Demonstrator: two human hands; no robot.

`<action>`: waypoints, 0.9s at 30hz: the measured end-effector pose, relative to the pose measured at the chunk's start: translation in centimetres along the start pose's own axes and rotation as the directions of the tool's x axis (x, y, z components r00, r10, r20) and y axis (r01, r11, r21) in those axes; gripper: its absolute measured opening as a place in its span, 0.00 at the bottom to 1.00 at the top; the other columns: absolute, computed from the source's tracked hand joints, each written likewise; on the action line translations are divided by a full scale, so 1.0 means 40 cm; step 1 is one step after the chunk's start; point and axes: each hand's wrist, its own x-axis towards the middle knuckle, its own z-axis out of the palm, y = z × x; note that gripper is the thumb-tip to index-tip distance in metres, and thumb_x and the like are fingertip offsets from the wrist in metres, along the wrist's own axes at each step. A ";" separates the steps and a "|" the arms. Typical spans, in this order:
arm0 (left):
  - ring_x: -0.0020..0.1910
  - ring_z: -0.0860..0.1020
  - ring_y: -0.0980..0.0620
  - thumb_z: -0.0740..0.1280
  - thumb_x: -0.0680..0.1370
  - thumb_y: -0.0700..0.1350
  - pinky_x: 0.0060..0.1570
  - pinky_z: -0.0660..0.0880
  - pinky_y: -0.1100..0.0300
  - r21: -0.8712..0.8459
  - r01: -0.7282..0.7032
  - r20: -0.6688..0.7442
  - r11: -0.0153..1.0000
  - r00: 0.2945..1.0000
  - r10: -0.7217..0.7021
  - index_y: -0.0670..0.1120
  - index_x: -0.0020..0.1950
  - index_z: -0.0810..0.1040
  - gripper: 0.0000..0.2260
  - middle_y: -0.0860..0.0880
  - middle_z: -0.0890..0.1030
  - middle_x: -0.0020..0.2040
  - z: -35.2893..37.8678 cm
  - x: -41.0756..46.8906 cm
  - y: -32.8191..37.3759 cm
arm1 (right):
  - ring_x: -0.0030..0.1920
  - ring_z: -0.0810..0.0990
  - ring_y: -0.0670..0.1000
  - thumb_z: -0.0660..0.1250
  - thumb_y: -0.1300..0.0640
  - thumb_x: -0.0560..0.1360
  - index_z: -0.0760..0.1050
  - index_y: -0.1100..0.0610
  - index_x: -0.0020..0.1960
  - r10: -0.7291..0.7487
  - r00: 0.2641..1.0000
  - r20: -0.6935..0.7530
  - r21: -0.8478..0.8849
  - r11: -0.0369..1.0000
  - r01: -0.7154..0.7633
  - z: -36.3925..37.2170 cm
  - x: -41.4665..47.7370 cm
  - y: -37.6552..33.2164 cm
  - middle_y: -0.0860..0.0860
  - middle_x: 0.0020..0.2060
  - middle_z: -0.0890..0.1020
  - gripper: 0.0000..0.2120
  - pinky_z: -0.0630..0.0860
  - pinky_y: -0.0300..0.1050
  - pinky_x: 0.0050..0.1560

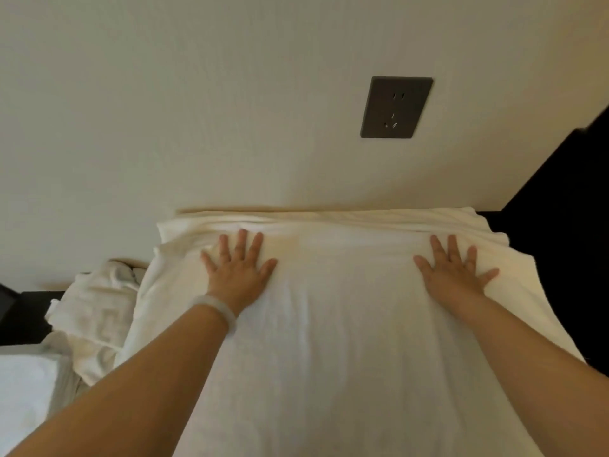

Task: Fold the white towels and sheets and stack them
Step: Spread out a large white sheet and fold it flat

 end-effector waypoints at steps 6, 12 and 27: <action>0.78 0.55 0.40 0.45 0.80 0.64 0.73 0.49 0.33 0.079 -0.266 -0.251 0.961 0.927 0.278 0.53 0.79 0.59 0.30 0.47 0.57 0.80 0.059 -0.207 0.083 | 0.78 0.34 0.52 0.33 0.28 0.73 0.34 0.40 0.78 -0.234 0.967 -0.099 -0.075 0.971 0.227 0.070 -0.215 -0.023 0.43 0.79 0.37 0.36 0.35 0.68 0.72; 0.79 0.52 0.45 0.44 0.79 0.62 0.72 0.51 0.33 0.075 -0.274 -0.114 0.959 0.953 0.281 0.56 0.80 0.56 0.30 0.51 0.53 0.80 0.117 -0.303 0.056 | 0.79 0.40 0.47 0.34 0.33 0.77 0.37 0.42 0.78 -0.405 0.901 -0.153 -0.146 0.911 0.385 0.161 -0.310 -0.006 0.42 0.78 0.39 0.32 0.35 0.59 0.76; 0.77 0.60 0.40 0.38 0.79 0.67 0.67 0.55 0.26 0.053 -0.086 -0.065 0.995 0.994 0.090 0.53 0.78 0.62 0.34 0.48 0.61 0.79 0.111 -0.404 -0.060 | 0.78 0.33 0.55 0.25 0.32 0.69 0.20 0.37 0.72 -0.066 0.996 -0.052 -0.166 0.985 0.056 0.160 -0.393 0.081 0.41 0.73 0.26 0.34 0.41 0.69 0.74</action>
